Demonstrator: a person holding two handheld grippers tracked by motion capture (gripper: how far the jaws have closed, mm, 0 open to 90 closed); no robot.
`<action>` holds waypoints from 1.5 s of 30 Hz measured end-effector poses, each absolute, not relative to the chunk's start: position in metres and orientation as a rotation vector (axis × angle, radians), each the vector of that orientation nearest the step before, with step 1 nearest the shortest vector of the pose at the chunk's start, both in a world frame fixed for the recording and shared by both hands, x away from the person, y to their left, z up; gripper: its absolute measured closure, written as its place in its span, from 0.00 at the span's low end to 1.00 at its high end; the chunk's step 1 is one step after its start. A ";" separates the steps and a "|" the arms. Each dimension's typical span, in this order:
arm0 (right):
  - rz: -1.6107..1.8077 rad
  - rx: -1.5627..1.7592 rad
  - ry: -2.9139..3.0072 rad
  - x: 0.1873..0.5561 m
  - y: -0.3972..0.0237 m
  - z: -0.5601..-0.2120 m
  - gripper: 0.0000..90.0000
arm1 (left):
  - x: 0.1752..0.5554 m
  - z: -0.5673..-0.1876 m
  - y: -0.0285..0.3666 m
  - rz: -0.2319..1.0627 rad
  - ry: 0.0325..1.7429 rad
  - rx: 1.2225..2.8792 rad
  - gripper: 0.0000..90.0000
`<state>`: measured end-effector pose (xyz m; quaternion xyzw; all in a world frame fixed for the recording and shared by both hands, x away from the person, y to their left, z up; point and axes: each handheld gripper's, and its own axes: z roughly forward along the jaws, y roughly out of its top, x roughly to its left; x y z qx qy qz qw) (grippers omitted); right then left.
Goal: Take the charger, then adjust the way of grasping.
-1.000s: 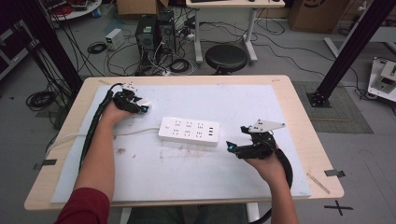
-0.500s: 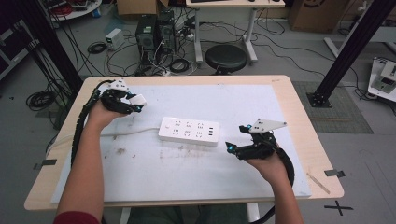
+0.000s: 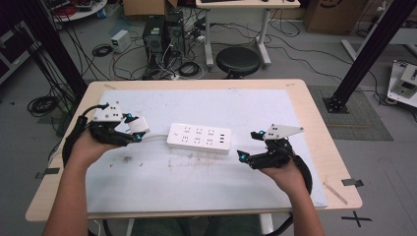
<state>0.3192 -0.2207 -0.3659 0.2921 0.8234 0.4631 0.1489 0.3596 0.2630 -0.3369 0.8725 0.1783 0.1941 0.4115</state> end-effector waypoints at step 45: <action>1.730 0.917 2.585 0.307 -0.156 -0.398 0.19 | 0.271 -0.404 0.132 0.712 -0.057 2.058 0.47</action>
